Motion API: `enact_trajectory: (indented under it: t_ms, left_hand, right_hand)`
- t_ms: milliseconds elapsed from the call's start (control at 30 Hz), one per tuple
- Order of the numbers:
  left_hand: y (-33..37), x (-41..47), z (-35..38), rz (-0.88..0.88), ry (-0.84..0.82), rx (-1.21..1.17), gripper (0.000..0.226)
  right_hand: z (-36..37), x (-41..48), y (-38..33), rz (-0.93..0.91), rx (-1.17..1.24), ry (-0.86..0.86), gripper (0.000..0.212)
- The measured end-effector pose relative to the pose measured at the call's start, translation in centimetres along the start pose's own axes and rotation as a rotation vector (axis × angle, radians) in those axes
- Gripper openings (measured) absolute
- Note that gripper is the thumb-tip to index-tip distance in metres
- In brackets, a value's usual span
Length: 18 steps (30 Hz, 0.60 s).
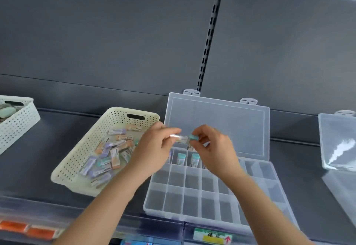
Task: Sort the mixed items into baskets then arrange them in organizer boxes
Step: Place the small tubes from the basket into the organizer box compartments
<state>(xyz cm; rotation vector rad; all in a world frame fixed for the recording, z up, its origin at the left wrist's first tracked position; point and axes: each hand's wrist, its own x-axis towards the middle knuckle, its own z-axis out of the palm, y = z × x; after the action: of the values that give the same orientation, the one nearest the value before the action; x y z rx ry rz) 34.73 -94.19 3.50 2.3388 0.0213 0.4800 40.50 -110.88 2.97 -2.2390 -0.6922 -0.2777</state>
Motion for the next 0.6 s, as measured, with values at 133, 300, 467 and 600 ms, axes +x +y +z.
enact_trajectory:
  t_ms: [133,300,467,600]
  left_hand:
    - [4.2,0.2,4.6,0.117,0.028,0.085,0.03]
    - [7.6,0.9,9.4,0.175,-0.044,0.194,0.013]
    - [8.1,1.8,12.4,0.204,-0.209,0.466,0.018]
    - [7.9,2.2,13.5,0.187,-0.274,0.558,0.013]
  right_hand:
    - [-4.4,-1.8,4.3,0.033,-0.036,0.029,0.012]
    - [-7.4,-3.6,8.5,0.069,-0.157,0.001,0.01]
    - [-7.8,-4.2,10.9,0.104,-0.274,-0.057,0.013]
    - [-7.2,-4.2,11.9,0.143,-0.353,-0.138,0.018]
